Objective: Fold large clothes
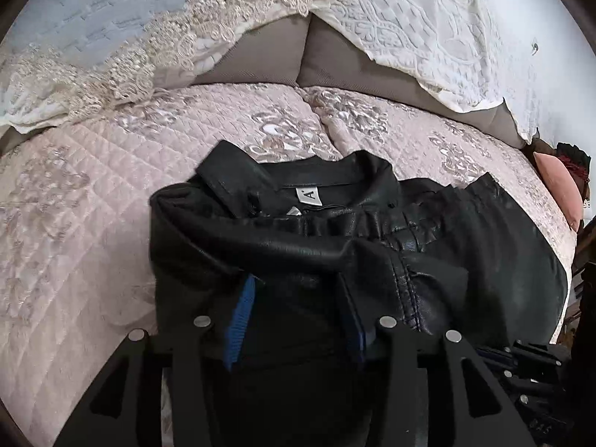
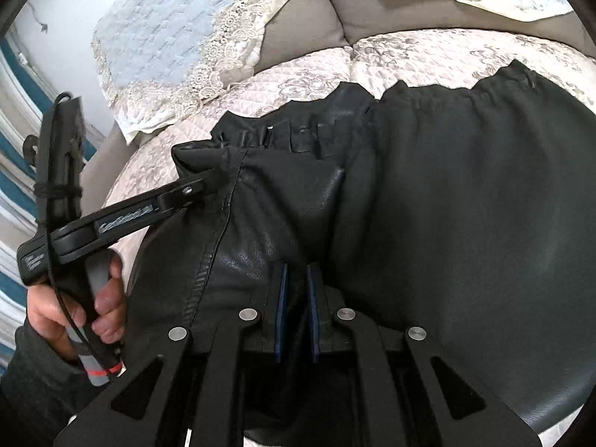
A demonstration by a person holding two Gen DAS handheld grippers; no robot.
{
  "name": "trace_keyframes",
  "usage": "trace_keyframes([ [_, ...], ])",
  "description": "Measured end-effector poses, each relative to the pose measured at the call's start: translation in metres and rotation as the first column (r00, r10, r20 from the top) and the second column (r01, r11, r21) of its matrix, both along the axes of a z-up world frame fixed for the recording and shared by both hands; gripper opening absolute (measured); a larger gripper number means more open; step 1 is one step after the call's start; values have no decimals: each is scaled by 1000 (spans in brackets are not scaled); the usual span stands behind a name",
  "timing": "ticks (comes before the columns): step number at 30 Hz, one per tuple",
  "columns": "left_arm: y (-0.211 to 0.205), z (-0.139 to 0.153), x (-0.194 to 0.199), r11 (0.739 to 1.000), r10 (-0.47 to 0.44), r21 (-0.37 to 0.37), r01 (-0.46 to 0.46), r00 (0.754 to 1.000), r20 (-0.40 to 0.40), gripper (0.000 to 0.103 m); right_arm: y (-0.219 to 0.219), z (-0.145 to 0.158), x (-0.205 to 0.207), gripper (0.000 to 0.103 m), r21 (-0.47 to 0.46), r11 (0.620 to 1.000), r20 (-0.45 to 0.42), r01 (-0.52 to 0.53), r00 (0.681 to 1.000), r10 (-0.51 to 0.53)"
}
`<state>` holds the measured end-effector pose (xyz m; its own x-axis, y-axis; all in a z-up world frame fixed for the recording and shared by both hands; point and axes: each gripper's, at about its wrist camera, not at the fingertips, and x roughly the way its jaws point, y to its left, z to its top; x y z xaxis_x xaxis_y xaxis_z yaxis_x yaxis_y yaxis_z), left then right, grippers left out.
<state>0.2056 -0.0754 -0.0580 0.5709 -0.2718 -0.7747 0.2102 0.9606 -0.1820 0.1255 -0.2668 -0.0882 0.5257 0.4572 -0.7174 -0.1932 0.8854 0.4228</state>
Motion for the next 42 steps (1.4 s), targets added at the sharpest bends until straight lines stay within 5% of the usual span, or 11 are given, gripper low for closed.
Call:
trace_keyframes([
  [7, 2, 29, -86, 998, -35, -51, 38, 997, 73, 46, -13, 34, -44, 13, 18, 1000, 99, -8, 995, 7],
  [12, -18, 17, -123, 996, -80, -33, 83, 995, 67, 46, -4, 16, -58, 13, -16, 999, 69, -37, 997, 38],
  [18, -33, 14, -122, 997, -62, 43, 59, 996, 65, 46, -18, 10, -65, 14, -18, 1000, 48, 15, 999, -14],
  [28, -41, 29, -130, 996, -86, 41, 82, 992, 91, 45, -44, 25, -77, 27, -6, 997, 92, 73, 993, -72],
  [42, -50, 8, -125, 993, -97, 81, 92, 993, 62, 45, -71, 15, -83, 47, 5, 988, 62, 157, 986, -157],
])
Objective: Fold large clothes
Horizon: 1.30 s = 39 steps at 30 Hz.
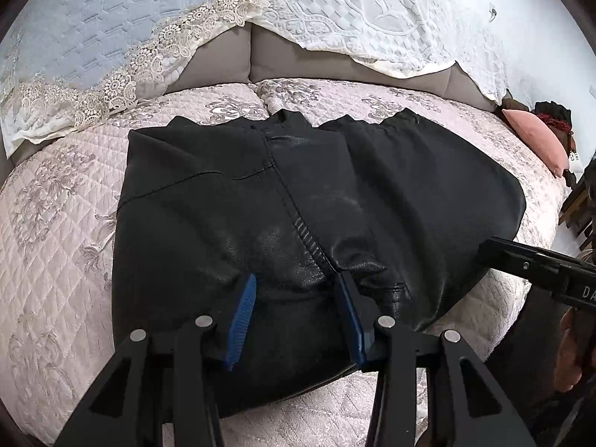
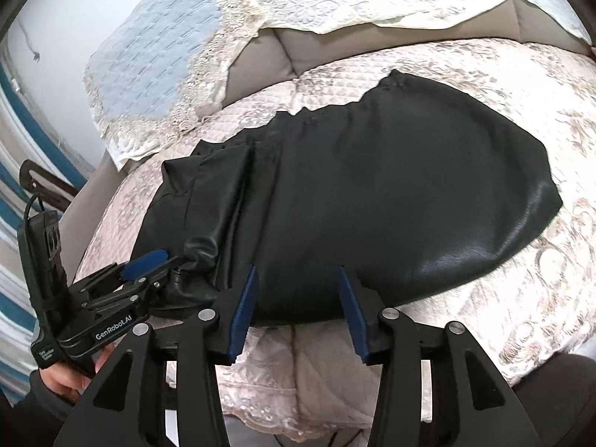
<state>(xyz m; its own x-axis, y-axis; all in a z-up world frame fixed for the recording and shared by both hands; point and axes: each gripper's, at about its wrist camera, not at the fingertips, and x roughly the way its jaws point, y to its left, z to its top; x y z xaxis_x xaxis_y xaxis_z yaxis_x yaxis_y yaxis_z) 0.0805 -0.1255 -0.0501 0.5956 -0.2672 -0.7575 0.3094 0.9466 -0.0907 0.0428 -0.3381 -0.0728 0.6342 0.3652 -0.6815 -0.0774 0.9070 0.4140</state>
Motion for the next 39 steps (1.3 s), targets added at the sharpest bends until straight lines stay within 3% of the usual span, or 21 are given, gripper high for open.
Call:
trace_keyframes([
  [8, 7, 21, 0, 999, -3, -33, 3, 1000, 8, 43, -16, 8, -9, 49, 14, 999, 17, 34, 999, -34],
  [13, 14, 35, 26, 999, 40, -35, -38, 998, 42, 43, -31, 7, -9, 49, 36, 997, 12, 72, 997, -73],
  [17, 3, 17, 48, 1000, 25, -19, -25, 1000, -11, 43, -41, 4, -10, 50, 60, 993, 3, 101, 995, -101],
  [20, -14, 0, 47, 998, 12, 57, -12, 1000, 9, 43, -47, 2, -13, 51, 68, 991, -7, 119, 993, -119],
  [27, -15, 3, 45, 999, 11, 50, -11, 1000, 8, 43, -53, 1, -14, 52, 76, 988, -11, 138, 990, -137],
  [32, -17, 3, 44, 998, 14, 59, -15, 1000, 12, 43, -58, 0, -18, 60, 90, 983, -18, 160, 987, -159],
  [39, -17, 11, 33, 998, 6, 57, -6, 1000, 13, 43, -79, -3, -25, 66, 126, 960, -56, 249, 968, -244],
])
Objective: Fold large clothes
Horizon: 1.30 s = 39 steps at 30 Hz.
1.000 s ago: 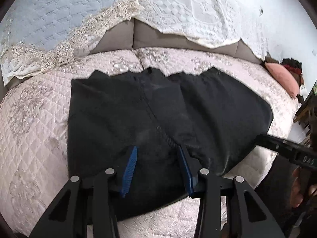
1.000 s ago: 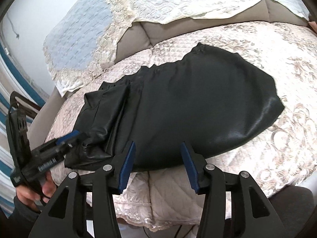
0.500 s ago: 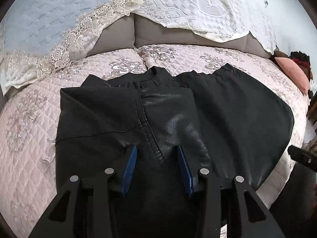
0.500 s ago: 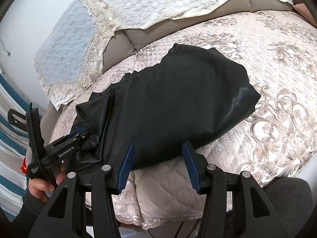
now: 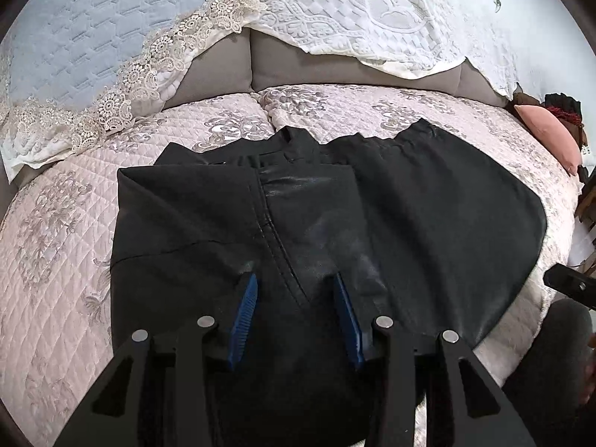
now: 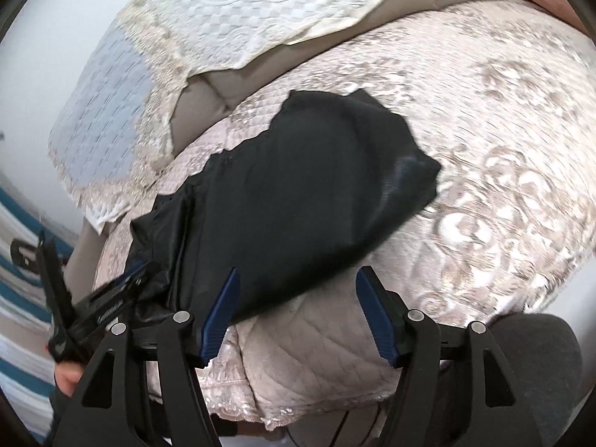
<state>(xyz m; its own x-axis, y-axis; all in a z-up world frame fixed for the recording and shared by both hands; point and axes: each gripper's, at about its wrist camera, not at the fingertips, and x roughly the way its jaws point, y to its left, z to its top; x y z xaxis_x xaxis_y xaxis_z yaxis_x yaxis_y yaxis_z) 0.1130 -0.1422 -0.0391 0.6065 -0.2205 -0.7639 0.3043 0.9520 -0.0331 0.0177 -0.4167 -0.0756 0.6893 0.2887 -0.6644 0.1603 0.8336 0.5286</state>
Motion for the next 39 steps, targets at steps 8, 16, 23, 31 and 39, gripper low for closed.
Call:
trace_keyframes([
  [8, 5, 4, -33, 999, -31, -42, 32, 999, 3, 43, -25, -18, 5, 67, 90, 992, -49, 91, 995, -87],
  [16, 7, 13, -20, 997, -19, -77, 19, 1000, -9, 43, -45, -27, 13, 67, 171, 971, -55, 166, 986, -159],
  [23, -5, 9, 4, 998, -13, -59, 12, 1000, -14, 43, -63, -32, 33, 67, 200, 957, -45, 211, 977, -207],
  [31, -15, -4, 8, 999, -3, -33, 3, 1000, -21, 43, -66, -35, 53, 67, 180, 957, -21, 226, 974, -226],
  [39, -19, -7, 10, 999, -9, -33, 8, 1000, -14, 44, -72, -34, 61, 24, 163, 955, -46, 246, 969, -242],
])
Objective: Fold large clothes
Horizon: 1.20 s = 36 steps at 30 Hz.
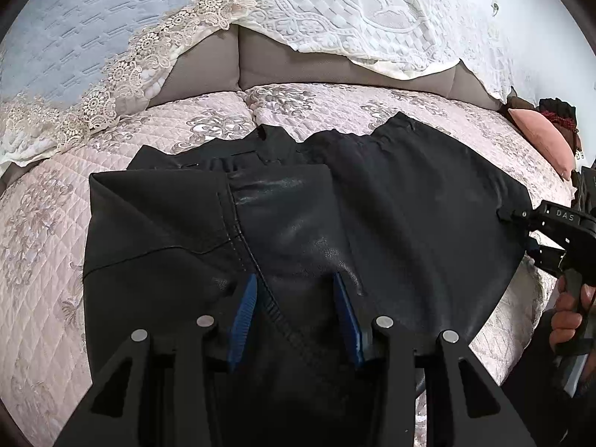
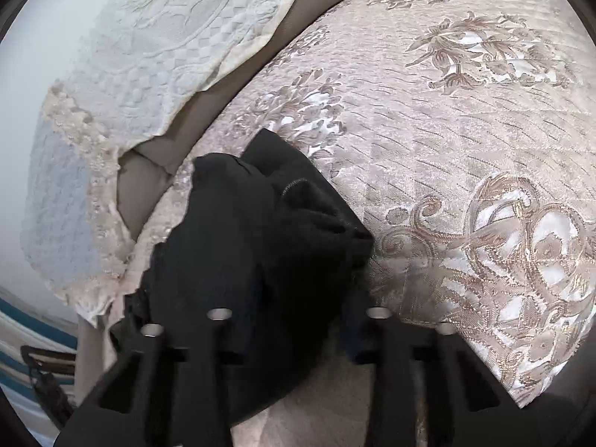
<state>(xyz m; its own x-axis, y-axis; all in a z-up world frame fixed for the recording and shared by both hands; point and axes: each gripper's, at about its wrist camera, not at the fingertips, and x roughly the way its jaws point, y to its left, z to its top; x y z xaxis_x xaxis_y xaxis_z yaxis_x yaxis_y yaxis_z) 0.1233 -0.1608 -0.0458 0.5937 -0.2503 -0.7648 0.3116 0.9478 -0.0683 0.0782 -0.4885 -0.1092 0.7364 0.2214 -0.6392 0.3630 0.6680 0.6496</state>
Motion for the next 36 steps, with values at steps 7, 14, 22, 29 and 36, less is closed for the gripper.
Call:
trace_keyframes([
  [7, 2, 4, 1, 1000, -9, -6, 9, 1000, -4, 44, 21, 55, -14, 17, -69, 993, 120, -93, 988, 101],
  [14, 41, 33, -17, 995, 41, -92, -38, 999, 30, 43, 92, 124, -7, 17, -174, 948, 247, -267, 920, 304],
  [22, 124, 52, -41, 968, 219, -139, -209, 974, 60, 43, 220, 147, 7, 17, -294, 801, 252, -521, 766, 591],
  [29, 174, 37, -57, 935, 328, -148, -321, 944, 23, 43, 318, 77, 16, 16, -328, 610, 42, -721, 634, 772],
  [36, 193, 21, -69, 918, 362, -163, -362, 932, -26, 43, 331, 67, 9, 32, -385, 564, 11, -731, 608, 794],
])
